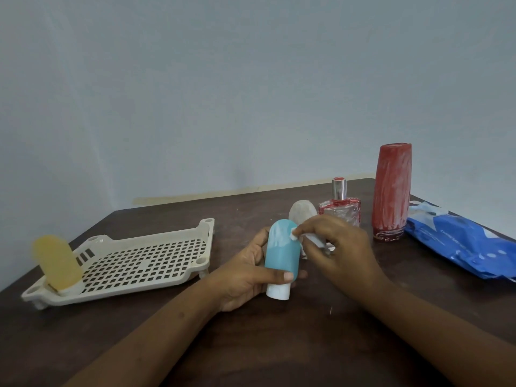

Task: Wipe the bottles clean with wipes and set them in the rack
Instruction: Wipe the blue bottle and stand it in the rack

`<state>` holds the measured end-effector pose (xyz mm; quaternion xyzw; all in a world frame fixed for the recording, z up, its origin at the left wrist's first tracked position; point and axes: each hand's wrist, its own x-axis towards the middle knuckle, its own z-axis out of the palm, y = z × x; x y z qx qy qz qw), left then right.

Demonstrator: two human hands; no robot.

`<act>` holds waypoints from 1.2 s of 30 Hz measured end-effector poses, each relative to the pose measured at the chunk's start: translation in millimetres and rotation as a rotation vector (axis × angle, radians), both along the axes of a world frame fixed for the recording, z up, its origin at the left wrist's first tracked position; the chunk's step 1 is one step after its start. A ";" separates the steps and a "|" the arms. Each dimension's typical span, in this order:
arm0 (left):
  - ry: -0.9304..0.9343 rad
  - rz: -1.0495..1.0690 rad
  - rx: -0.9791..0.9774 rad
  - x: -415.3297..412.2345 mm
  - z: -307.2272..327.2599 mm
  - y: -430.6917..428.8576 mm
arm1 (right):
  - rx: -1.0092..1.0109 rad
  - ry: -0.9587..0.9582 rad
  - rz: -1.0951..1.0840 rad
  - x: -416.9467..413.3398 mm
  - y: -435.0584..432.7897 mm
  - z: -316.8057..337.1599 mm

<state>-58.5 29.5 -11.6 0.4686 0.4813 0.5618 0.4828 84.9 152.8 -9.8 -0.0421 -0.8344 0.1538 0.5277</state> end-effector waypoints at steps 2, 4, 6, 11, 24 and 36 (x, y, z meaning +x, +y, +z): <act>0.023 -0.006 0.005 0.9 0.1 -0.1 | -0.042 0.053 -0.013 -2.8 1.6 2.1; 0.025 -0.002 0.004 1.5 -0.6 -0.1 | -0.039 0.068 -0.021 -4.3 1.7 2.2; 0.012 -0.001 0.005 1.3 -1.5 0.3 | 0.021 0.022 -0.020 -3.3 0.0 0.2; -0.004 0.023 -0.005 0.8 -0.3 0.2 | 0.100 -0.119 -0.018 -0.4 -3.8 -5.6; 0.167 0.138 0.044 6.5 -2.5 1.7 | 0.058 -0.090 -0.052 -3.0 -5.0 -3.6; 0.261 0.172 0.043 7.7 -0.9 1.4 | 0.052 -0.055 -0.068 -5.2 -5.3 0.8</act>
